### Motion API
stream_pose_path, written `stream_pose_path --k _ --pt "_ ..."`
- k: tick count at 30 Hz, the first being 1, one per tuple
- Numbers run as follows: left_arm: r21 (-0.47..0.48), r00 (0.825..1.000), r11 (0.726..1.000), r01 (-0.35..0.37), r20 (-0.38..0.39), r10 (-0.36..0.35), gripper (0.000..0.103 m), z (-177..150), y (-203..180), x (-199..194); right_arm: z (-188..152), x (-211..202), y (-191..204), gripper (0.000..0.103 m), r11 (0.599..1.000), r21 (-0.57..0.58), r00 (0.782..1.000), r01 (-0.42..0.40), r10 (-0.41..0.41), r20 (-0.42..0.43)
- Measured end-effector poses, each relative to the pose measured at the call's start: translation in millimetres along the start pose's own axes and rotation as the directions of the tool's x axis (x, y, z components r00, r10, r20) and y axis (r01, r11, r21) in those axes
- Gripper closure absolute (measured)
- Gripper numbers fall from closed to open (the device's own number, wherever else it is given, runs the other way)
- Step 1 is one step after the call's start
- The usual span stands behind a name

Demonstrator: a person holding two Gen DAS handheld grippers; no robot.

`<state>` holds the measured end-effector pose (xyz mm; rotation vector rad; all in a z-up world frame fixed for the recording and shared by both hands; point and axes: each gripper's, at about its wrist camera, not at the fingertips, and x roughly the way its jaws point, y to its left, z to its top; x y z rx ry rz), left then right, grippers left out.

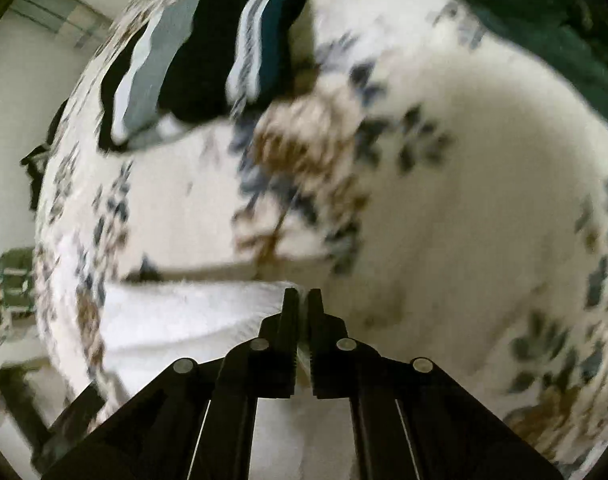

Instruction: Fold small clothes

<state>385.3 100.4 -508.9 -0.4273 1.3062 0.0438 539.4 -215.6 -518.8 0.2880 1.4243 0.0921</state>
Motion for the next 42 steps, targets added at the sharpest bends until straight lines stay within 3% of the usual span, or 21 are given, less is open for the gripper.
stream_pose_path --k 4,5,7,9,11,12,13,17,21,23,24,25,31,34,36,38,42 --pt "0.075 0.999 0.997 -0.021 -0.046 0.024 0.0 -15.0 -15.3 -1.1 25.0 29.5 -6.6 0.103 0.989 -0.018 0.988 0.149 -0.15 -0.033" --pt "0.079 0.998 0.997 -0.021 -0.057 0.026 0.0 -17.5 -18.5 1.4 28.8 36.2 -10.2 0.103 0.993 -0.006 0.99 0.114 -0.115 -0.083" --pt "0.088 0.998 0.996 -0.005 -0.069 0.011 0.0 -28.0 -24.0 0.1 30.2 36.3 -21.5 0.103 0.996 0.08 0.984 -0.027 0.04 -0.175" --pt "0.111 0.998 0.994 -0.004 -0.063 0.011 0.0 -38.0 -33.5 -5.3 22.7 16.3 -29.1 0.099 0.987 0.113 0.975 -0.117 0.136 -0.175" --pt "0.133 0.998 0.991 -0.016 -0.056 0.023 0.0 -47.0 -39.4 -9.4 4.6 -8.5 -35.8 0.074 0.978 0.122 0.967 -0.17 0.189 -0.171" --pt "0.134 0.998 0.991 -0.018 -0.057 0.026 0.0 -52.2 -41.1 -11.7 -6.2 -17.5 -38.4 0.053 0.972 0.134 0.961 -0.192 0.214 -0.175" --pt "0.131 0.998 0.991 -0.016 -0.063 0.025 0.0 -55.2 -41.3 -12.8 -20.0 -24.6 -40.8 0.047 0.964 0.152 0.953 -0.216 0.242 -0.184" --pt "0.093 0.994 0.996 -0.001 -0.108 0.011 0.0 -69.5 -37.2 -14.8 -76.2 -19.2 -37.9 0.047 0.94 0.213 0.908 -0.266 0.319 -0.273" --pt "0.08 0.99 0.997 -0.022 -0.135 0.033 0.0 -78.1 -35.9 -12.3 -122.7 15.3 -28.4 0.047 0.941 0.223 0.892 -0.256 0.319 -0.321" --pt "0.089 0.989 0.995 -0.042 -0.136 0.054 0.0 -77.6 -36.6 -10.8 -138.9 30.6 -24.8 0.054 0.94 0.232 0.907 -0.249 0.31 -0.285" --pt "0.095 0.989 0.994 -0.049 -0.134 0.061 0.0 -76.6 -37.0 -10.7 -143.7 31.3 -23.4 0.094 0.946 0.225 0.925 -0.234 0.287 -0.248" --pt "0.102 0.989 0.993 -0.058 -0.127 0.071 0.0 -75.0 -37.1 -11.6 -148.6 29.6 -24.0 0.102 0.945 0.234 0.934 -0.23 0.282 -0.22" --pt "0.098 0.993 0.992 -0.074 -0.086 0.083 0.0 -58.6 -32.8 -19.0 -166.4 -33.5 -52.5 0.103 0.92 0.337 0.977 -0.199 0.215 -0.009" --pt "0.083 0.995 0.994 -0.071 -0.071 0.077 0.0 -44.3 -33.9 -20.0 -171.1 -67.8 -75.8 0.103 0.928 0.356 0.994 -0.109 0.103 0.036" --pt "0.091 0.996 0.993 -0.069 -0.058 0.074 0.0 -34.5 -38.0 -16.9 -171.8 -73.8 -97.1 0.103 0.935 0.353 0.999 -0.034 0.031 0.013" --pt "0.104 0.994 0.99 -0.09 -0.059 0.096 0.0 -28.2 -41.8 -9.0 -177.2 -63.9 -127.5 0.103 0.904 0.426 0.997 -0.036 0.064 -0.052" --pt "0.13 0.991 0.986 -0.108 -0.071 0.118 0.0 -24.5 -48.5 5.9 -163.3 -35.9 -130.3 0.102 0.853 0.474 0.95 -0.218 0.296 -0.095"
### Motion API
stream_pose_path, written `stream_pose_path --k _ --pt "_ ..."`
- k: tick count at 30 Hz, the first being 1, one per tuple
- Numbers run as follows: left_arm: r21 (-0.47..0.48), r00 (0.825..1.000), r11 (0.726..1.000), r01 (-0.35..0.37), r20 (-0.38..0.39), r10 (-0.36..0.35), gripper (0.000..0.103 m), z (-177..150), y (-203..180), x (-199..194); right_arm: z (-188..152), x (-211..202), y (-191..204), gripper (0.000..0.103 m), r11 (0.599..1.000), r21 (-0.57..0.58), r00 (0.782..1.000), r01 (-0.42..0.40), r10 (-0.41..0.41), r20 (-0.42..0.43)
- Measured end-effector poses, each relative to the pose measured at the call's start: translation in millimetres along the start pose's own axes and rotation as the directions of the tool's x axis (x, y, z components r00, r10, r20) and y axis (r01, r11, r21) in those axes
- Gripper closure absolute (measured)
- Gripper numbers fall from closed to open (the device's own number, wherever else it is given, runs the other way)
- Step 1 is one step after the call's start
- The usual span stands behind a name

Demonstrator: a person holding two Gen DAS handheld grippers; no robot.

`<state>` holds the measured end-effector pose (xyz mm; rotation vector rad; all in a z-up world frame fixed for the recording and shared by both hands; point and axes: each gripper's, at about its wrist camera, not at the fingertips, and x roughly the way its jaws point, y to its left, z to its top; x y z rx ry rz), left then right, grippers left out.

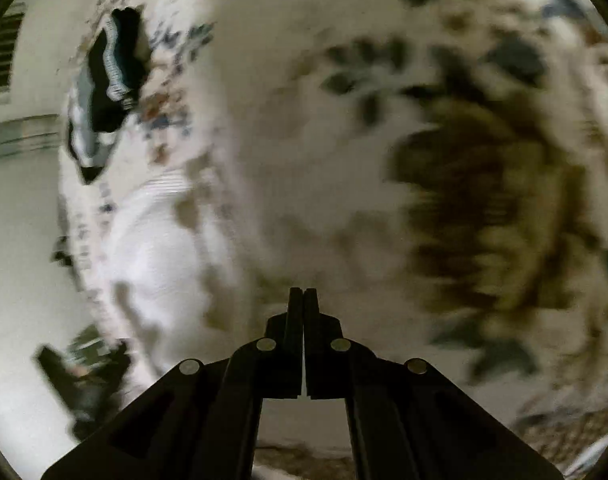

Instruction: Fold small clothes

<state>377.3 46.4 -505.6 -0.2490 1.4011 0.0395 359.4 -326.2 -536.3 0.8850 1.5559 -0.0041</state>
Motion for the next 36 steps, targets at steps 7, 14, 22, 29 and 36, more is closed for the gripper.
stream_pose_path --k 7,14,22,29,36 --pt "0.036 0.999 0.999 -0.031 -0.022 0.032 0.0 -9.7 -10.2 5.3 35.8 53.9 78.1 0.039 0.979 -0.08 0.977 -0.19 0.18 -0.113" --pt "0.041 0.998 0.997 -0.068 -0.005 0.068 0.0 -6.2 -8.4 0.1 35.4 95.7 86.5 0.039 0.99 -0.091 0.978 -0.107 0.088 -0.189" --pt "0.024 0.998 0.997 -0.069 -0.006 0.07 0.0 -6.8 -5.4 1.4 2.8 98.1 73.0 0.072 0.986 -0.104 0.971 -0.132 0.108 -0.215" --pt "0.009 0.998 0.998 -0.058 -0.009 0.058 0.0 -10.8 -4.9 -6.1 -18.1 68.9 91.8 0.101 0.979 -0.201 0.998 -0.04 0.031 -0.047" --pt "0.04 1.0 0.999 -0.018 -0.011 0.018 0.0 -13.5 -12.8 -12.6 -34.4 -14.7 58.0 0.101 0.989 -0.135 0.992 0.058 -0.041 0.123"
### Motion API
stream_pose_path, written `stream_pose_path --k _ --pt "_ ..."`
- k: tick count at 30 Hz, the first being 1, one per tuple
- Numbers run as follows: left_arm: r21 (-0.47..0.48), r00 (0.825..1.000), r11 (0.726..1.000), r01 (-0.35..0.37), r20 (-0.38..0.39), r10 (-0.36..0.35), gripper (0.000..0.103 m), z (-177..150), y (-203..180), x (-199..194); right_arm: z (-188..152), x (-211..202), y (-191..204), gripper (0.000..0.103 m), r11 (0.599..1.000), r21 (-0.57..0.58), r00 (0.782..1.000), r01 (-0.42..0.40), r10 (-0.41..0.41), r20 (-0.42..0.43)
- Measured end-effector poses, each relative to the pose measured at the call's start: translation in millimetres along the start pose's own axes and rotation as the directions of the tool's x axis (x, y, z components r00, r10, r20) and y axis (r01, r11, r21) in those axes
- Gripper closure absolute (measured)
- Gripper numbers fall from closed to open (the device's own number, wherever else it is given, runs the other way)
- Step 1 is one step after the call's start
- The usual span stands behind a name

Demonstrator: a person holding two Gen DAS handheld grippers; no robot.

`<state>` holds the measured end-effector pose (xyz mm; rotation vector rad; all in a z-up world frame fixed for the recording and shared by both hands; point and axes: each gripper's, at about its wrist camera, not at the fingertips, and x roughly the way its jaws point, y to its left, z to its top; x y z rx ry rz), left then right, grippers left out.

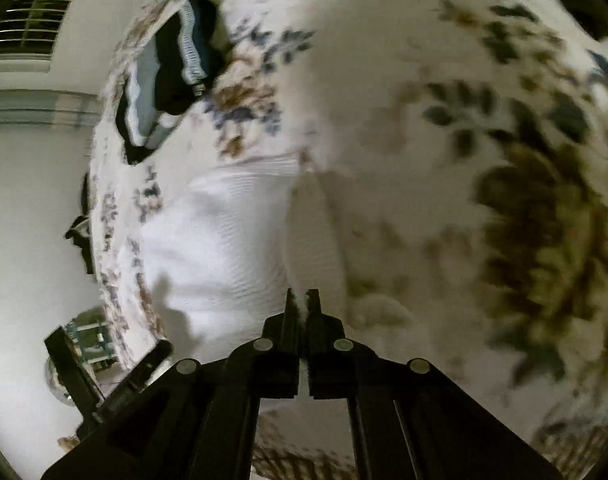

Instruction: Fold small clothes

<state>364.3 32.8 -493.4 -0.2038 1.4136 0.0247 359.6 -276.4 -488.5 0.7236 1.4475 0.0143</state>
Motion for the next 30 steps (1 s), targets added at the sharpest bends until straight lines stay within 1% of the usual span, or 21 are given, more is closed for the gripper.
stream_pose_path --k 2,5,8,9,11,12,14,15,16,18,19,22,24,25,26,27,28,29,30 --pt "-0.005 1.0 1.0 0.006 0.002 -0.006 0.0 0.7 -1.5 1.5 0.1 0.1 -9.9 0.101 0.999 0.004 0.999 0.043 -0.043 0.0" --pt "-0.008 1.0 1.0 0.0 0.021 0.0 0.0 3.8 -2.8 8.8 2.8 16.4 -28.9 0.101 0.995 0.024 0.995 0.101 -0.1 -0.009" --pt "0.02 0.999 0.999 -0.041 -0.003 0.041 0.0 6.4 -4.2 28.5 11.3 58.0 -29.3 0.101 0.991 -0.002 0.989 0.137 -0.137 -0.047" --pt "0.032 0.998 0.998 -0.061 -0.01 0.062 0.0 6.4 -4.1 34.7 13.7 79.3 -25.3 0.101 0.993 -0.027 0.986 0.117 -0.119 -0.12" --pt "0.046 0.997 0.996 -0.08 -0.02 0.081 0.0 5.6 -2.1 42.3 15.9 97.1 -18.4 0.1 0.996 -0.044 0.974 0.077 -0.084 -0.209" --pt "0.044 0.997 0.996 -0.08 -0.021 0.081 0.0 5.0 0.0 43.8 18.2 96.7 -14.4 0.099 0.995 -0.06 0.972 0.075 -0.087 -0.218" --pt "0.034 0.998 0.998 -0.059 -0.02 0.06 0.0 4.1 4.1 43.8 26.3 81.7 -9.0 0.095 0.993 -0.092 0.976 0.068 -0.085 -0.203" --pt "0.033 0.998 0.998 -0.06 -0.021 0.061 0.0 3.5 5.2 44.0 32.5 69.3 -9.4 0.082 0.994 -0.089 0.981 0.07 -0.085 -0.175" --pt "0.037 0.998 0.997 -0.063 -0.021 0.064 0.0 2.9 5.6 44.5 38.0 60.2 -9.7 0.059 0.994 -0.076 0.985 0.075 -0.085 -0.147" --pt "0.035 0.998 0.998 -0.056 -0.019 0.056 0.0 1.4 7.0 45.1 50.7 45.1 -10.9 0.043 0.997 -0.042 0.994 0.066 -0.07 -0.087" --pt "0.032 0.998 0.998 -0.051 -0.02 0.052 0.0 1.1 7.8 45.5 59.6 42.4 -8.3 0.042 0.998 -0.035 0.996 0.051 -0.053 -0.074" --pt "0.031 0.999 0.998 -0.047 -0.018 0.048 0.0 -2.3 9.5 44.4 89.9 62.2 5.9 0.042 0.999 -0.046 0.995 0.011 -0.016 -0.1" --pt "0.033 0.999 0.998 -0.046 -0.016 0.046 0.0 -3.3 10.4 43.6 107.5 89.1 12.0 0.042 0.999 -0.029 0.991 0.025 -0.028 -0.128" --pt "0.038 0.999 0.998 -0.045 -0.014 0.046 0.0 -3.8 10.4 43.4 116.4 105.4 15.9 0.042 1.0 -0.013 0.988 0.008 -0.01 -0.154" --pt "0.04 0.999 0.998 -0.045 -0.013 0.046 0.0 -5.7 11.6 43.5 118.4 114.4 20.2 0.045 1.0 -0.012 0.986 -0.017 0.015 -0.165" --pt "0.043 0.999 0.998 -0.044 -0.012 0.044 0.0 -6.4 11.8 43.2 118.9 119.1 27.0 0.073 0.999 -0.045 0.988 -0.021 0.014 -0.151" --pt "0.046 0.999 0.998 -0.042 -0.011 0.043 0.0 -5.5 11.2 43.7 117.6 121.6 40.9 0.092 0.992 -0.12 0.992 0.04 -0.054 -0.112" --pt "0.048 0.999 0.998 -0.04 -0.01 0.04 0.0 -5.9 10.4 43.9 116.9 120.3 49.4 0.092 0.984 -0.161 0.993 0.07 -0.084 -0.08" --pt "0.049 0.999 0.998 -0.038 -0.01 0.038 0.0 -5.9 10.4 43.4 117.2 112.9 59.5 0.093 0.975 -0.194 0.994 0.109 -0.113 -0.009"
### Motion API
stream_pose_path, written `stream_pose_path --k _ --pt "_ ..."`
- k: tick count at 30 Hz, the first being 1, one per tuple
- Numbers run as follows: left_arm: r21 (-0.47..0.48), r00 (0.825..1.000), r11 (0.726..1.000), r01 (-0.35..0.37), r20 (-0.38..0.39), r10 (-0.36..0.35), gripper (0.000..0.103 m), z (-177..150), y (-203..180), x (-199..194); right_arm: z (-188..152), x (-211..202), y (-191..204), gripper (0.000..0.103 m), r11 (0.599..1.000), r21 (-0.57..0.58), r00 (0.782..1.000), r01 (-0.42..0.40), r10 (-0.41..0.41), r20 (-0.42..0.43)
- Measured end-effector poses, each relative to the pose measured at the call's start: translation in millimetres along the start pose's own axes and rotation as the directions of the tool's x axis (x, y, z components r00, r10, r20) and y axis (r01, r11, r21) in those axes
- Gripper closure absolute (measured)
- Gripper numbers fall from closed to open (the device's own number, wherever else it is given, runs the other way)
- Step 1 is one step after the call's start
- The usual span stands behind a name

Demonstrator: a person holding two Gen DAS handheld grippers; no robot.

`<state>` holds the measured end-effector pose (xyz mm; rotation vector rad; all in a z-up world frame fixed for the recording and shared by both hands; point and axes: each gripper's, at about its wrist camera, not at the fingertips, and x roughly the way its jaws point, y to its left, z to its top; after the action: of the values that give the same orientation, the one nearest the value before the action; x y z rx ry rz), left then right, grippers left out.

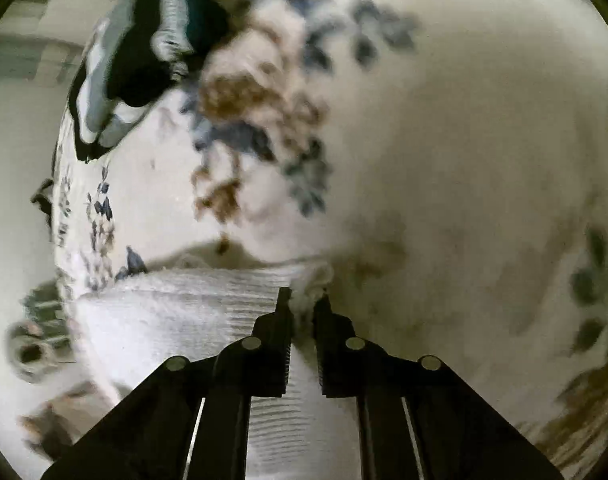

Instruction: Fold small clothes

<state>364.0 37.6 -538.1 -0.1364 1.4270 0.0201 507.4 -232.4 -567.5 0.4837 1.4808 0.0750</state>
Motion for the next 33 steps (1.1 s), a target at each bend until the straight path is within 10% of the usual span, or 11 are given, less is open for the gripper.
stream_pose_path --k 3,9,13,16,25,27,33 --pt "-0.004 1.0 1.0 0.029 0.003 -0.029 0.0 3.8 1.5 2.6 14.4 -16.8 11.5 0.095 0.995 0.004 0.982 0.101 -0.101 0.159" --pt "-0.008 0.999 0.999 0.034 0.0 -0.034 0.0 8.4 -6.9 -0.4 25.0 1.0 28.4 0.092 0.982 -0.108 0.988 0.153 -0.154 -0.004" --pt "-0.027 0.998 0.998 0.064 0.026 -0.064 0.0 15.3 1.4 -12.7 1.2 -30.7 0.5 0.049 1.0 -0.013 0.993 0.005 -0.007 -0.115" --pt "-0.061 0.995 0.995 0.082 0.062 -0.078 0.0 11.1 7.7 -24.3 -38.1 -52.7 -23.8 0.047 0.998 0.055 0.99 -0.017 0.025 -0.137" --pt "-0.192 0.995 0.979 0.071 0.076 -0.057 0.0 -5.4 46.3 -39.7 -138.3 -17.7 -51.3 0.049 0.982 0.183 0.966 -0.035 0.08 -0.244" --pt "-0.221 0.997 0.973 0.063 0.065 -0.049 0.0 -8.8 55.3 -39.7 -143.1 -13.4 -41.5 0.086 0.99 0.139 0.976 -0.011 0.041 -0.215" --pt "-0.263 0.995 0.96 0.093 0.058 -0.08 0.0 -12.2 60.7 -41.6 -162.3 -63.9 -22.6 0.092 0.993 0.039 0.993 0.11 -0.108 -0.049"
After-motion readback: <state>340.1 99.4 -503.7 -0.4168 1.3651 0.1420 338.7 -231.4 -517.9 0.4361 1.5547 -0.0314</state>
